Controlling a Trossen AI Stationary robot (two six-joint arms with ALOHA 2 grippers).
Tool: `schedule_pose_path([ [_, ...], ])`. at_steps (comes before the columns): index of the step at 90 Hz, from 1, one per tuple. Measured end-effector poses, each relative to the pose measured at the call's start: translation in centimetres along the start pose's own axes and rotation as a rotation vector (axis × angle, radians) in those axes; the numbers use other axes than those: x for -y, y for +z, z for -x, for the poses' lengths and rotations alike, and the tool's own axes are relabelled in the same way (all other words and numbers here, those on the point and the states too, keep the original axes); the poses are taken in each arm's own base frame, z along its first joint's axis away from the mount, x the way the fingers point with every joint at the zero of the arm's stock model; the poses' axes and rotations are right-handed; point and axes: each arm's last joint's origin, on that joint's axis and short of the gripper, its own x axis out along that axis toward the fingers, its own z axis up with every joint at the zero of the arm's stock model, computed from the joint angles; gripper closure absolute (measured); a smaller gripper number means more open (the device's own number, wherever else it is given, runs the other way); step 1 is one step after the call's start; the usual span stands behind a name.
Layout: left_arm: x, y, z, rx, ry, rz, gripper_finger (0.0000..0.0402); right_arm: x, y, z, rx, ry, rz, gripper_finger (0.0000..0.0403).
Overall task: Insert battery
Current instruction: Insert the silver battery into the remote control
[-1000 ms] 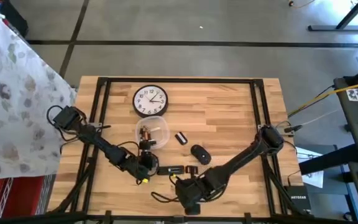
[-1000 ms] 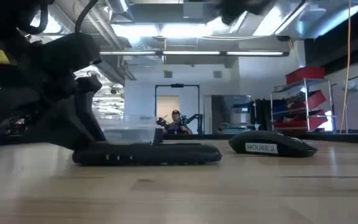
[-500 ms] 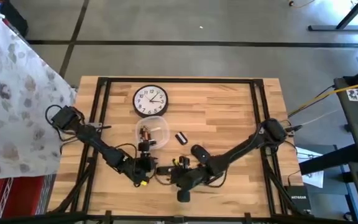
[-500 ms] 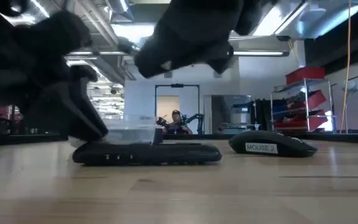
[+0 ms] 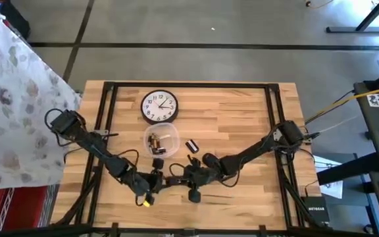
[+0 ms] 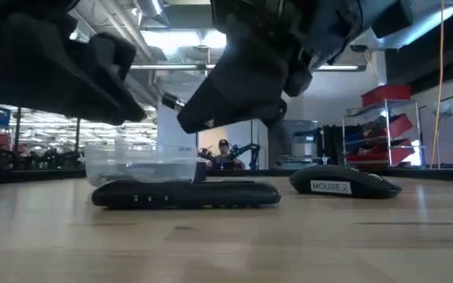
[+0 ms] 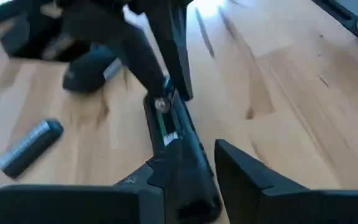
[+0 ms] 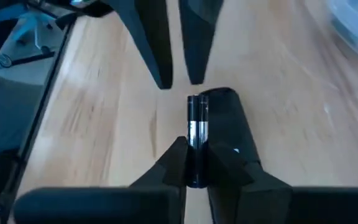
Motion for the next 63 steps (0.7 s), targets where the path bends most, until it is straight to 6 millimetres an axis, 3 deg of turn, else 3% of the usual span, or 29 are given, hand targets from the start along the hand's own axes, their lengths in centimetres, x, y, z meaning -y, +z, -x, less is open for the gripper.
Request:
schedule_pose_path([
  [34,-1.2,0.8,-0.7,0.067,0.007,-0.031,0.0250,0.0,0.0,0.0,0.000,0.001,0.001,0.0375],
  [63,-1.7,0.8,-1.1,0.078,-0.087,0.009,0.0305,-0.1,0.1,0.0,0.006,0.004,0.000,0.0375],
])
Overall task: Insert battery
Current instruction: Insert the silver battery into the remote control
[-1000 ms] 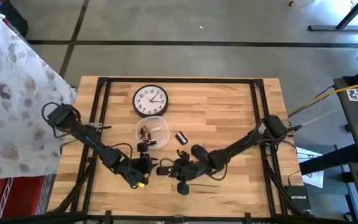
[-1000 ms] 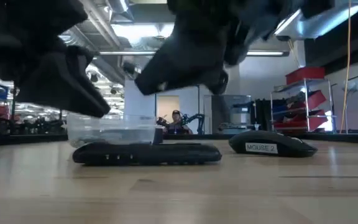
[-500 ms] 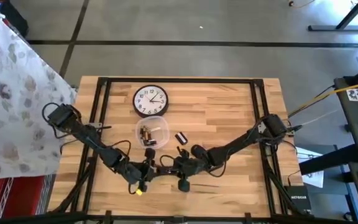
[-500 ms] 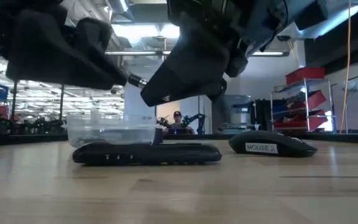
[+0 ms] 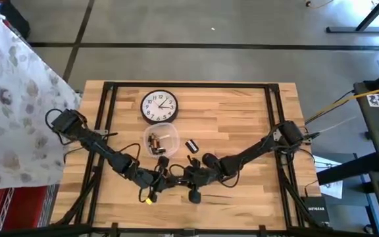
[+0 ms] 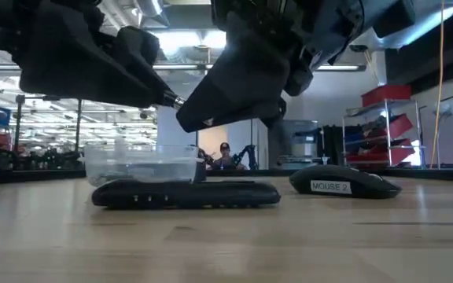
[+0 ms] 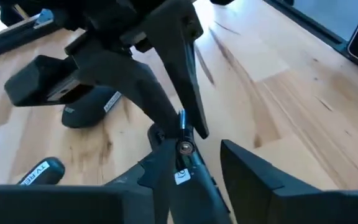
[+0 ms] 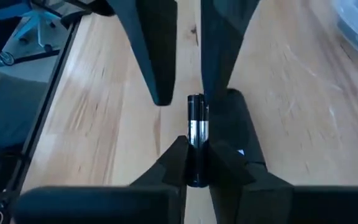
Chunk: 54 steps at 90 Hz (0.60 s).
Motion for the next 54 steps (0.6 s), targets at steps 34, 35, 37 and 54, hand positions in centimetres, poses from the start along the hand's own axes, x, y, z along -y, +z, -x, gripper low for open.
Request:
schedule_pose_path([
  [34,0.1,-0.9,-1.2,-0.013,0.025,0.058,0.0344,0.0,0.0,0.0,0.005,-0.007,0.000,0.0375],
  [35,0.1,-0.9,-1.2,-0.012,0.026,0.060,0.0344,0.0,0.0,0.0,0.005,-0.007,0.000,0.0375],
  [37,0.0,-0.9,-1.2,-0.008,0.027,0.062,0.0345,0.0,0.0,0.0,0.005,-0.007,0.000,0.0375],
  [54,0.1,-0.7,-1.2,0.005,0.025,0.063,0.0384,0.0,0.0,0.0,0.007,-0.005,0.002,0.0375],
])
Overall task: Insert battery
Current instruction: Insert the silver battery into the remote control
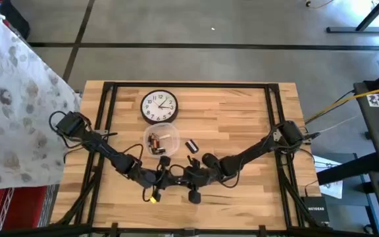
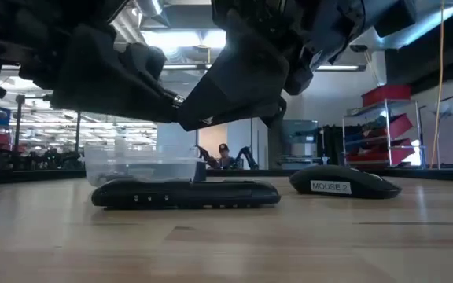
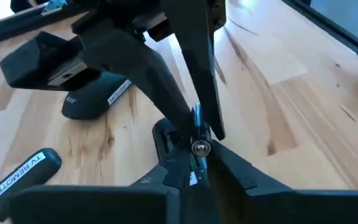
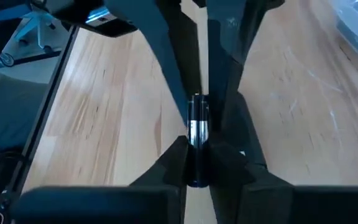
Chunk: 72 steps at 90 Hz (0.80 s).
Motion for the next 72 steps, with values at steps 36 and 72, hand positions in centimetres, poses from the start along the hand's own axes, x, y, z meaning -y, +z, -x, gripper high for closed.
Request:
schedule_pose_path([
  [36,0.33,-0.05,0.08,-0.001,-0.061,-0.018,0.0332,0.00,-0.06,0.01,-0.006,-0.005,0.006,0.0375],
  [72,-0.41,0.39,-0.06,0.031,0.026,0.058,0.0275,0.09,-0.05,-0.01,-0.005,-0.012,0.005,0.0375],
])
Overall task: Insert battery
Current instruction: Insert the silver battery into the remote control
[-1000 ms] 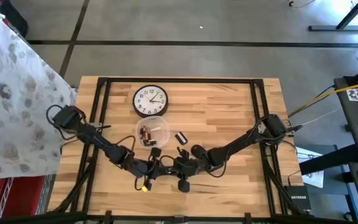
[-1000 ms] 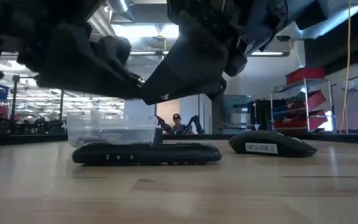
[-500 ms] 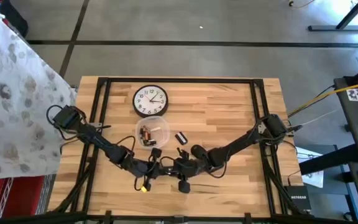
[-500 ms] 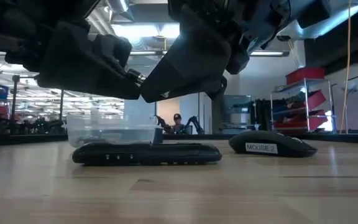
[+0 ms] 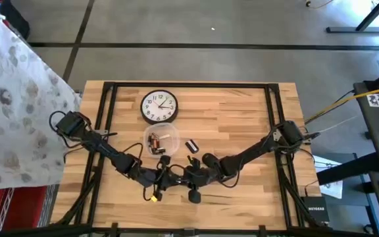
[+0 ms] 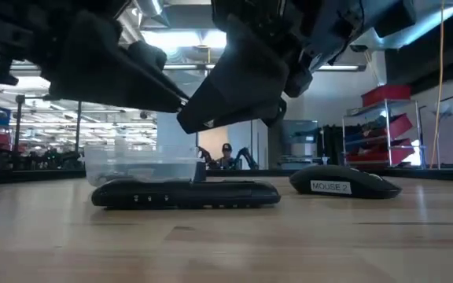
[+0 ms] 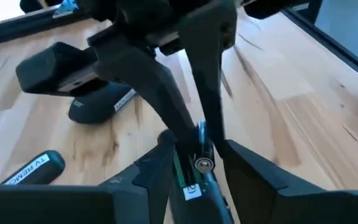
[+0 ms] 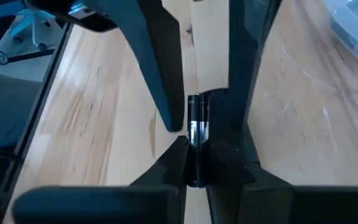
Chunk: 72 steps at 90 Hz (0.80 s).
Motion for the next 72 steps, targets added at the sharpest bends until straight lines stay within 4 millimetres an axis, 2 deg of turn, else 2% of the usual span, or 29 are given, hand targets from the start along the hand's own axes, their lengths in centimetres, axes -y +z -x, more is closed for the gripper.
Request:
schedule_pose_path([
  [20,-0.05,-0.11,-0.08,-0.011,-0.039,0.000,0.0286,-0.01,0.00,0.00,-0.001,0.004,0.000,0.0375],
  [46,-0.04,-0.12,-0.08,-0.011,-0.044,0.002,0.0385,-0.05,0.00,0.00,-0.002,0.008,0.000,0.0375],
  [72,-0.06,-0.20,-0.09,-0.018,-0.032,0.011,0.0389,0.10,-0.02,0.00,0.003,-0.020,-0.021,0.0367],
])
